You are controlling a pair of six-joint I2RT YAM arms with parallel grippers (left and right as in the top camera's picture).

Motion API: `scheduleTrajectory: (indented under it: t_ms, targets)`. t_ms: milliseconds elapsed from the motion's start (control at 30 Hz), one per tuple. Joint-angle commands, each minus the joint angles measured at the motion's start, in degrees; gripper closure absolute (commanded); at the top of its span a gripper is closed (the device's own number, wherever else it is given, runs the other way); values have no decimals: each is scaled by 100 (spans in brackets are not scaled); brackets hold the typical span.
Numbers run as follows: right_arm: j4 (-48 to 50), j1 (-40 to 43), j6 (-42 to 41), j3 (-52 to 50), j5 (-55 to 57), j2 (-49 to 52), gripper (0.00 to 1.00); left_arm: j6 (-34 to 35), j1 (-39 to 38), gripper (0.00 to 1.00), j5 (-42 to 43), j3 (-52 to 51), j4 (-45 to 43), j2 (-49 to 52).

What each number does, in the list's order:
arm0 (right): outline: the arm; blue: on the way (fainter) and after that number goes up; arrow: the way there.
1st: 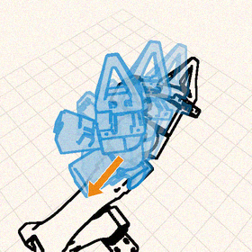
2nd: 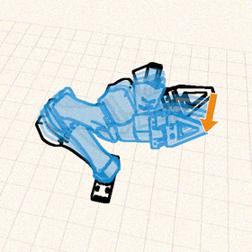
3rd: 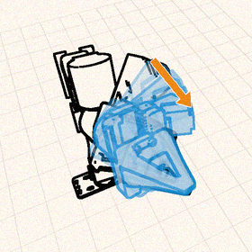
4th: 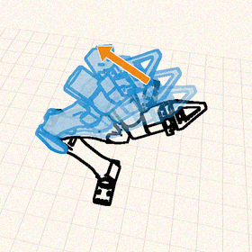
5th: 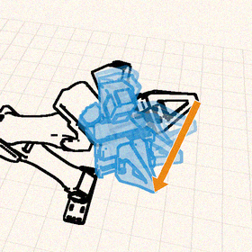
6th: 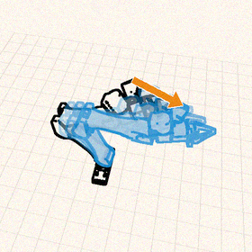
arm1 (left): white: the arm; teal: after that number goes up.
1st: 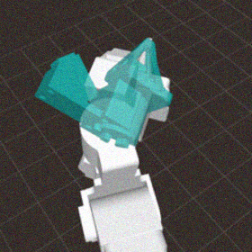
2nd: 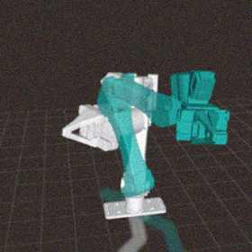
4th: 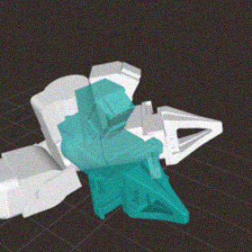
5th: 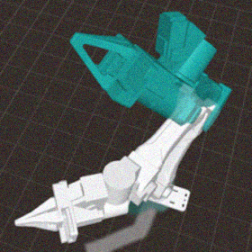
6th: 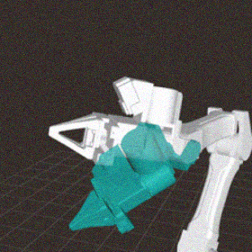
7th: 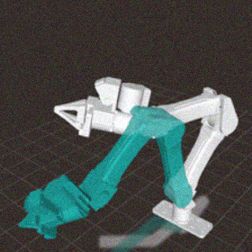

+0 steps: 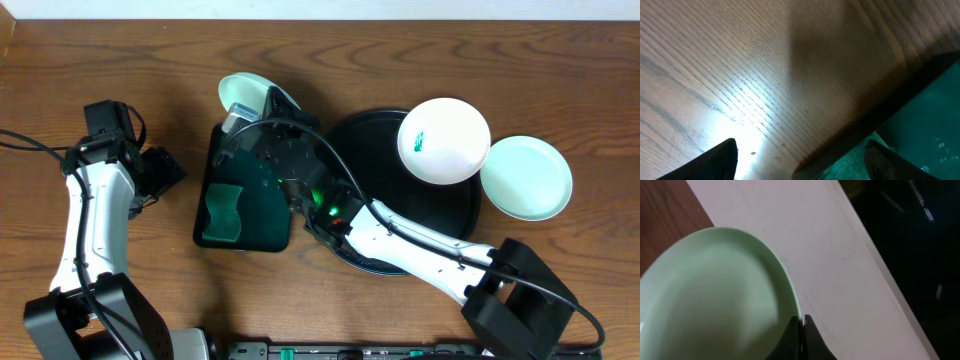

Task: Clean dirty plates on tray and stack at the side
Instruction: 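Tilt the pale green plate over the rectangular tray to drain it, then carry the pale green plate right and set it on the plate stack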

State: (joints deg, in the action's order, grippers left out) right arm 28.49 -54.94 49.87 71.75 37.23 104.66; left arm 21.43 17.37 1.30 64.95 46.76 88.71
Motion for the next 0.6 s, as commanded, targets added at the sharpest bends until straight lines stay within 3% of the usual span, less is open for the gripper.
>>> scheduleTrajectory:
  t_ms: [0, 267, 567]
  targets:
    - [52, -15, -295, 129, 245, -7, 99, 28, 24, 19, -35, 103, 33, -63]
    - [-131, 9, -1008, 127, 507, -7, 99, 28, 24, 19, -33, 103, 35, -63]
    - [-1143, 61, -3620, 127, 625, -7, 99, 31, 24, 19, -33, 103, 35, -63]
